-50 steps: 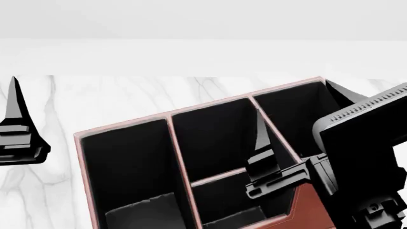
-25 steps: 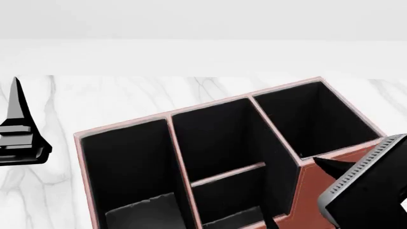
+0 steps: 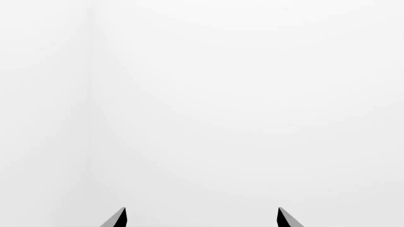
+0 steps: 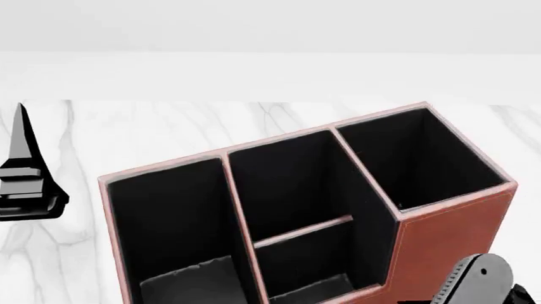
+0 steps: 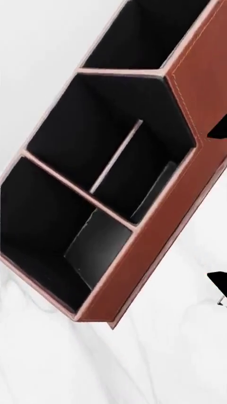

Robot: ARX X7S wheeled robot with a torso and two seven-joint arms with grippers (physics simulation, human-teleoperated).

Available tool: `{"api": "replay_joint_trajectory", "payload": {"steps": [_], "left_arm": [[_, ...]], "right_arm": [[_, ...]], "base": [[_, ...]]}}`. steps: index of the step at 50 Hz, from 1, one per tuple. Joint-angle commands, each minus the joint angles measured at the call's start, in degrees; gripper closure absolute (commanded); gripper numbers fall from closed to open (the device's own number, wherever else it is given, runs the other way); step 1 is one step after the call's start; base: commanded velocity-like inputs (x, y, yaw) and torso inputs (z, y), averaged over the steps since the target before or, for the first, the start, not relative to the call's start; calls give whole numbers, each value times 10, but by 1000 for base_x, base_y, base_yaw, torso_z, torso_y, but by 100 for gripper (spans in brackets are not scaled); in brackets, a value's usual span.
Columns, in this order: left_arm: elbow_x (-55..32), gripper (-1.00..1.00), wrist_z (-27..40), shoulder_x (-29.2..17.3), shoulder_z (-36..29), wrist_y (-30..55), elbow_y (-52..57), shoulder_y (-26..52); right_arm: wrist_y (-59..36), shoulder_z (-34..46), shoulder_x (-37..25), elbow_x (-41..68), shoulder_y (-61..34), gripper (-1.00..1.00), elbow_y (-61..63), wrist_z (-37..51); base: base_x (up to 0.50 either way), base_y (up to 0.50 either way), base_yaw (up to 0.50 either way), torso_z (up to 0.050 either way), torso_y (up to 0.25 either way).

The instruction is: Pick up the book and place it in the front compartment of the caddy.

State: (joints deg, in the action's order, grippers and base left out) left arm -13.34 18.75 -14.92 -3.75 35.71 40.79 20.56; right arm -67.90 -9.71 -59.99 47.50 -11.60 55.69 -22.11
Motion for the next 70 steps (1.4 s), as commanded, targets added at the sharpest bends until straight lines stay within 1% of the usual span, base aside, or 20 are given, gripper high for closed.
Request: {"api": "replay_joint_trajectory", "payload": {"steps": [1,14,28,51,59,70], "left_arm": [[9,-100,-8,7,13,-8,-6,1],[8,-100,-4,4,10,-8,-8,4],[6,-100,-1,2,7,-11,-12,4],[2,-100,5,-3,4,-14,-12,3],[0,-100,7,-5,4,-12,-10,4],[-3,-100,11,-7,5,-11,-8,4]], "right_arm": [[-9,22,-20,-13,8,-100,9,-12],[-15,100,-22,-20,-35,-100,-3,-12],[0,151,-21,-34,-46,-100,-8,-21],[-5,218,-23,-44,-72,-100,-2,-24],[-15,252,-21,-56,-92,-100,-11,-27],[-26,272,-21,-61,-111,-100,-29,-31]], "base": [[0,0,0,0,0],[0,0,0,0,0],[0,0,0,0,0],[0,0,0,0,0],[0,0,0,0,0],[0,0,0,0,0]]}}
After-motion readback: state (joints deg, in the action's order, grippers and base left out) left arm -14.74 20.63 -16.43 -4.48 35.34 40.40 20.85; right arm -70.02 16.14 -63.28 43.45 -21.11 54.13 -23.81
